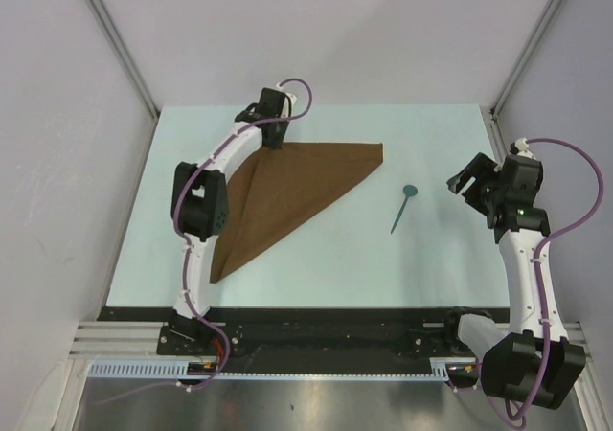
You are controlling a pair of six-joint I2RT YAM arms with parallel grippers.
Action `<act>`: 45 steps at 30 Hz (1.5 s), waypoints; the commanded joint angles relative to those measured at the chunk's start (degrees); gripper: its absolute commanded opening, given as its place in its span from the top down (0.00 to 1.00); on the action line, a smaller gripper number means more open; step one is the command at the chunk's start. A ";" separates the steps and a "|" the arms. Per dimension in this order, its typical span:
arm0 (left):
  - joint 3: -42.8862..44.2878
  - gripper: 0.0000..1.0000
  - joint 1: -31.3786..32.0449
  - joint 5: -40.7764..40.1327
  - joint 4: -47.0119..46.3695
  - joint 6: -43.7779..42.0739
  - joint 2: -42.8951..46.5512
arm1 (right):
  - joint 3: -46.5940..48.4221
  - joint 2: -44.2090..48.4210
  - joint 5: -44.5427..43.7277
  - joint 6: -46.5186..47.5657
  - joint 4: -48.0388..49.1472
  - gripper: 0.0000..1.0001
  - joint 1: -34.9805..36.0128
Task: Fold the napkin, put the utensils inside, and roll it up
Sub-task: Fold the napkin
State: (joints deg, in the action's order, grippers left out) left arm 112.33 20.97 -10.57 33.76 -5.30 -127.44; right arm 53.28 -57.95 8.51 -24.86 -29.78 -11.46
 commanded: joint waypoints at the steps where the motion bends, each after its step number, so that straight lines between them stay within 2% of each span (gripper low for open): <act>1: 6.31 1.00 -3.30 -0.16 2.18 -2.09 -3.69 | 1.74 -0.14 0.36 0.08 0.69 0.23 0.56; 18: 7.72 1.00 -11.39 2.66 -2.12 0.56 -7.21 | 2.09 -0.93 -2.36 -0.45 0.51 0.23 4.78; 28: 14.40 1.00 -13.15 5.03 -0.63 0.64 -11.87 | 2.71 -1.72 -5.17 -1.07 0.16 0.23 8.65; 42: 14.49 1.00 -13.94 4.94 -2.20 1.08 -13.36 | 3.59 -3.65 -7.81 -1.51 0.34 0.23 12.77; 44: 14.75 0.99 -13.94 4.77 -2.38 1.08 -13.71 | 3.76 -4.18 -7.99 -1.50 0.25 0.23 13.13; 45: 14.84 0.91 -13.94 4.68 -2.29 1.08 -13.89 | 3.76 -4.36 -8.07 -1.50 0.34 0.23 13.48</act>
State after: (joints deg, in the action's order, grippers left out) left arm 124.29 7.62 -6.48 33.45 -4.97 -140.53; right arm 54.11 -61.65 1.78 -25.52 -29.82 0.54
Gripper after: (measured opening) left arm 0.008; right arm 0.770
